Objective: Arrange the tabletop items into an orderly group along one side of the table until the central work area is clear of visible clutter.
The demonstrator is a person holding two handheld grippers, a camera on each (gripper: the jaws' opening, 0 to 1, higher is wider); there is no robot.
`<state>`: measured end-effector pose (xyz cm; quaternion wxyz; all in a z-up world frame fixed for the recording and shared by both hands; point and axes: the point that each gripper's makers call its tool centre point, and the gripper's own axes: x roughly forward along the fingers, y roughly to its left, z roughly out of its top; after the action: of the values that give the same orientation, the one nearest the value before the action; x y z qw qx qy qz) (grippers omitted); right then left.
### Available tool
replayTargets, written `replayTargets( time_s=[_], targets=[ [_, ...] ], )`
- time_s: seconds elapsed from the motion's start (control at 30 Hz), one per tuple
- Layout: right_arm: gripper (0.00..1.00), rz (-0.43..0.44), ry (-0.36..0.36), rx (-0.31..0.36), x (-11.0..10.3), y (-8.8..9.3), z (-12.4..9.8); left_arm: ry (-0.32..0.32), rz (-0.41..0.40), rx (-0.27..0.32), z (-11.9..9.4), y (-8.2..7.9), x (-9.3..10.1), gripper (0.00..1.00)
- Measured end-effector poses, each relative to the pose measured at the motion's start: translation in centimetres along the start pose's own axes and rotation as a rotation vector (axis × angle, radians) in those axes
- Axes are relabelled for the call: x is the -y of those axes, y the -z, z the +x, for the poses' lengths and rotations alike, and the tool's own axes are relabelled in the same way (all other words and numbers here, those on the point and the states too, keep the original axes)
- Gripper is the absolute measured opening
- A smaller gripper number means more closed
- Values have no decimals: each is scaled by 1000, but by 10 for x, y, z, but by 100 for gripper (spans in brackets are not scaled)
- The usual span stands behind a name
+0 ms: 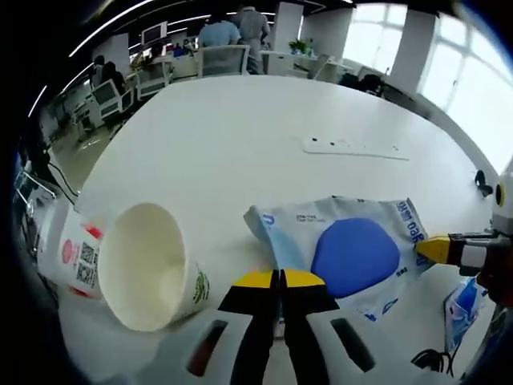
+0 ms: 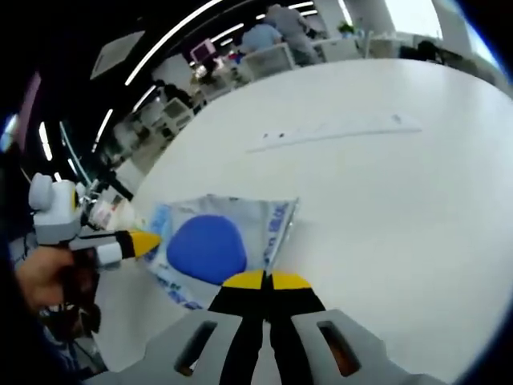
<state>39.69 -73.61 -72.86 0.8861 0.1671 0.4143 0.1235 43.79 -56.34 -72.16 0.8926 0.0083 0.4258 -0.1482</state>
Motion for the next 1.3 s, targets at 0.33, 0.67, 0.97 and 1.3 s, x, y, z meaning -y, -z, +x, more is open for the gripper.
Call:
replayTargets(
  time_s=[0.33,0.67,0.97,1.3],
  targets=[
    [0,29,4,3,-1,4,3,-17,39,-1,-1,-2,-4,1],
    [0,40,5,6,-4,6,4,-22,63,0,-6,-3,-5,1],
    [0,65,7,14,-3,5,5,-18,88,-13,-7,-2,-6,2],
    [0,65,14,17,-3,4,5,-56,154,-21,-12,-2,-11,1]
  ],
)
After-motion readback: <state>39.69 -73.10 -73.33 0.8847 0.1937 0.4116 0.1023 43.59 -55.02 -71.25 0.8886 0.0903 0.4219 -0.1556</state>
